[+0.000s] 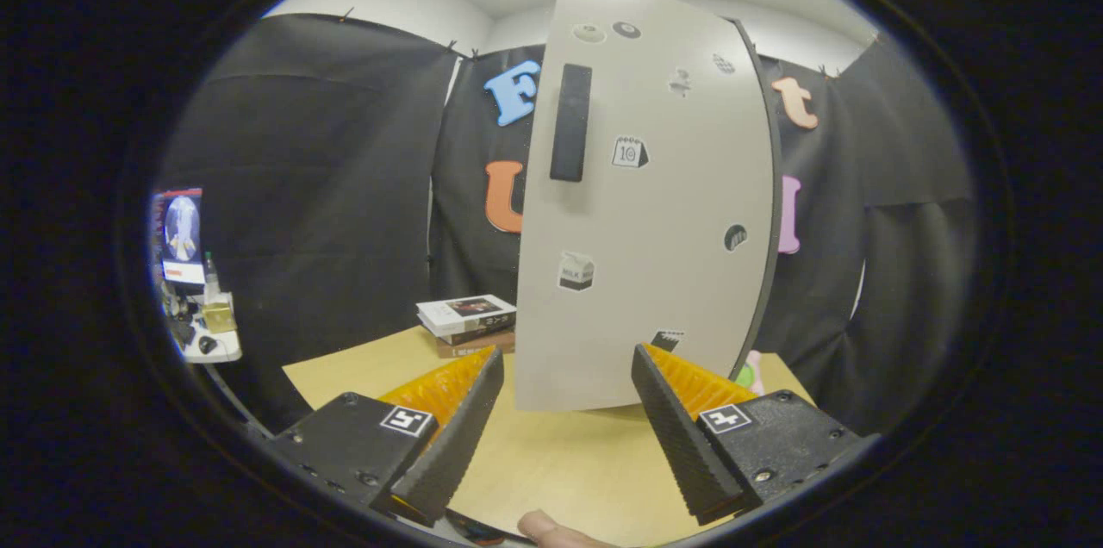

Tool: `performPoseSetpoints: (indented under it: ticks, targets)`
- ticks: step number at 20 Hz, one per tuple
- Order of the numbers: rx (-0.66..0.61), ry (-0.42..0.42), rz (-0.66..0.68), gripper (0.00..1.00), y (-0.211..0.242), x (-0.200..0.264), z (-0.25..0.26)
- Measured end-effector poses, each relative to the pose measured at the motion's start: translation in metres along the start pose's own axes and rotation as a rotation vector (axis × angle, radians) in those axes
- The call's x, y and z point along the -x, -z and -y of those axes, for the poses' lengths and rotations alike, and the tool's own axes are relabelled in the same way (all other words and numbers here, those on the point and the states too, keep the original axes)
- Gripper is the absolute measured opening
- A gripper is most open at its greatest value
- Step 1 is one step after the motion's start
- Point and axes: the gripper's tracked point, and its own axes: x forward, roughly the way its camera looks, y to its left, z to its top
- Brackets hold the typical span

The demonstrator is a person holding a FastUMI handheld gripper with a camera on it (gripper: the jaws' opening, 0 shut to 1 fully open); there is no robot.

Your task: Open the shoe cabinet door, grab the shoes and put them into the shoe cabinet, then close the shoe cabinet door.

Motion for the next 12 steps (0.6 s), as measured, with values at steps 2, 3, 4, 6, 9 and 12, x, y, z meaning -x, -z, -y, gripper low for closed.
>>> performPoseSetpoints:
  ticks: [2, 3, 4, 6, 9, 12]
  targets:
    - [0.005, 0.054, 0.029, 0.99, -0.01, 0.012, 0.009]
    - [-0.001, 0.088, 0.04, 1.0, -0.015, 0.02, 0.015]
    - [-0.014, 0.118, 0.054, 1.0, -0.022, 0.028, 0.02]
    - [-0.053, 0.138, 0.093, 1.0, -0.038, 0.038, 0.026]
    - [-0.104, 0.174, 0.12, 1.0, -0.051, 0.052, 0.041]
    - [-0.164, 0.183, 0.13, 1.0, -0.059, 0.063, 0.049]
